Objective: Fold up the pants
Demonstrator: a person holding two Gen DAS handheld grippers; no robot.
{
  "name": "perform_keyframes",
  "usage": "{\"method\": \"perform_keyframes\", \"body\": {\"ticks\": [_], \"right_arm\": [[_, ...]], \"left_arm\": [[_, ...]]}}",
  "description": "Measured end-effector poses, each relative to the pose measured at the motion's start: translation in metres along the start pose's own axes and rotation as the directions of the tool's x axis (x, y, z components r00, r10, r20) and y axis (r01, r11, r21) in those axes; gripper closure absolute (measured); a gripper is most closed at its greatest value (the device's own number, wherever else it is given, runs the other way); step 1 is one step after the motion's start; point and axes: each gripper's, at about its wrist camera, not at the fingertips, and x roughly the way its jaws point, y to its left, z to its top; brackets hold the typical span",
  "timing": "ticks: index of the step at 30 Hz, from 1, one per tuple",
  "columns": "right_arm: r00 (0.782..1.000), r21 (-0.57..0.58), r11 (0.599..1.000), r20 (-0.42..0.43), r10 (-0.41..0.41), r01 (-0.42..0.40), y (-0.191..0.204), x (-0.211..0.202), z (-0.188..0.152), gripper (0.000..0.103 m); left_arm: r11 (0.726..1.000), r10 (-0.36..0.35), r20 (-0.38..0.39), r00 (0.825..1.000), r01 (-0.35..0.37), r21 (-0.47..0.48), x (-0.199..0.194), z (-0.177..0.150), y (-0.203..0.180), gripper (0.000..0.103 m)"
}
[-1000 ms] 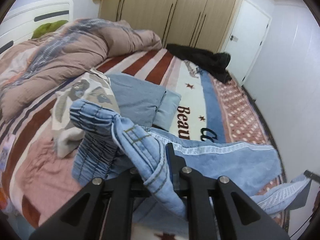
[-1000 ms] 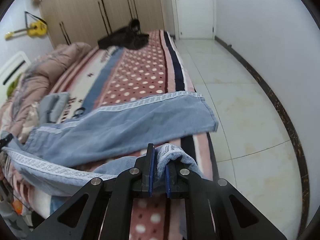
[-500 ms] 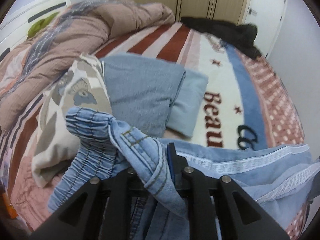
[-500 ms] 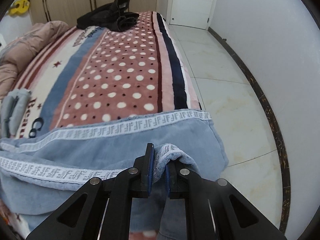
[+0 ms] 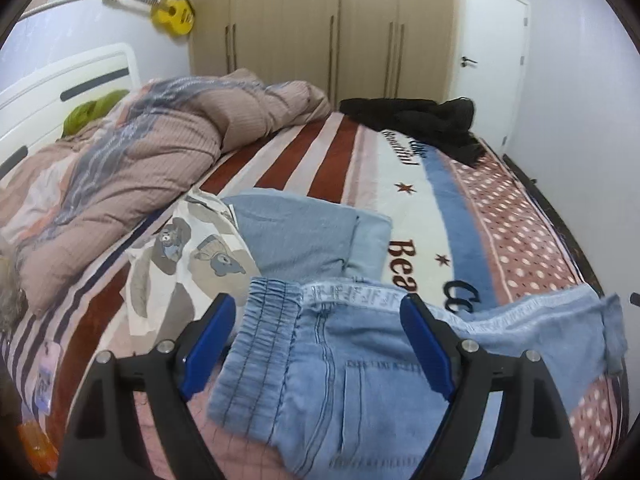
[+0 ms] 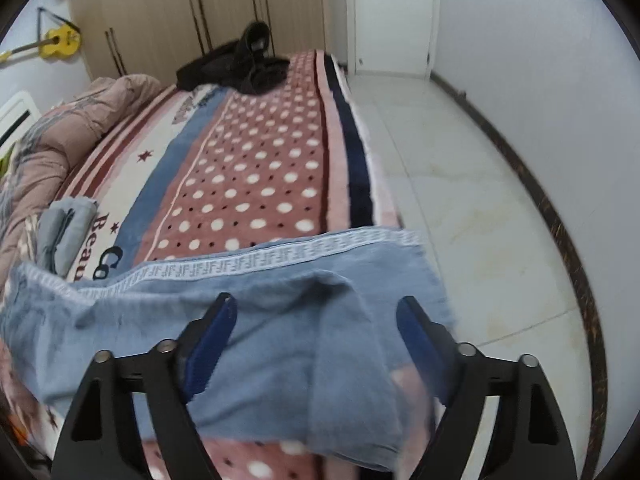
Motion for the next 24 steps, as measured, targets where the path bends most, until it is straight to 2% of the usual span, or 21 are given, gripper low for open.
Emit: {"method": "perform_keyframes", "body": {"ticks": [4, 6, 9, 13, 14, 15, 16, 18, 20, 24], "right_arm": [[1.000, -0.016, 1.000, -0.022, -0.017, 0.017, -0.021, -0.006, -0.029, 0.019], [0.998, 0.002, 1.000, -0.054, -0.016, 0.016, -0.032, 0.004, -0.046, 0.019], [0.996, 0.061, 0.997, -0.072, 0.047, -0.043, -0.042, 0.023, -0.068, 0.019], [0.994, 0.119, 0.993, -0.098, 0.039, -0.028, -0.050, 0.052, -0.085, 0.021], [0.995, 0.145, 0.989, -0.092, 0.047, -0.033, -0.053, 0.057, -0.086, 0.024], [0.996, 0.164, 0.985, -0.074, 0.057, -0.044, -0.055, 0.059, -0.086, 0.040], [0.996, 0.169, 0.984, -0.060, 0.063, -0.052, -0.055, 0.060, -0.086, 0.051], [0.998, 0.152, 0.988, -0.052, 0.036, -0.028, -0.053, 0.061, -0.081, 0.092], [0.999, 0.117, 0.993, -0.043, -0.006, 0.011, -0.049, 0.059, -0.073, 0.098], [0.994, 0.065, 0.992, 0.038, -0.107, 0.104, -0.054, 0.043, -0.041, 0.099]], "left_arm": [[0.999, -0.040, -0.014, 0.999, 0.040, 0.007, -0.008, -0.019, 0.002, 0.019], [0.999, -0.041, -0.034, 0.999, 0.041, 0.010, -0.002, -0.027, 0.001, 0.019], [1.000, -0.028, -0.070, 0.997, 0.028, 0.002, 0.009, -0.038, 0.001, 0.019], [1.000, -0.022, -0.080, 0.997, 0.022, -0.006, 0.017, -0.046, 0.002, 0.019], [1.000, -0.014, -0.076, 0.997, 0.014, -0.001, 0.018, -0.047, 0.002, 0.019], [1.000, -0.004, -0.072, 0.997, 0.004, 0.004, 0.019, -0.047, 0.002, 0.019], [1.000, 0.004, -0.068, 0.998, -0.004, 0.006, 0.021, -0.047, 0.003, 0.019], [1.000, 0.006, -0.068, 0.998, -0.006, -0.002, 0.025, -0.045, 0.006, 0.019], [1.000, 0.005, -0.073, 0.997, -0.006, -0.009, 0.030, -0.045, 0.008, 0.019], [0.999, 0.034, -0.088, 0.996, -0.033, 0.011, 0.045, -0.045, 0.009, 0.019]]}}
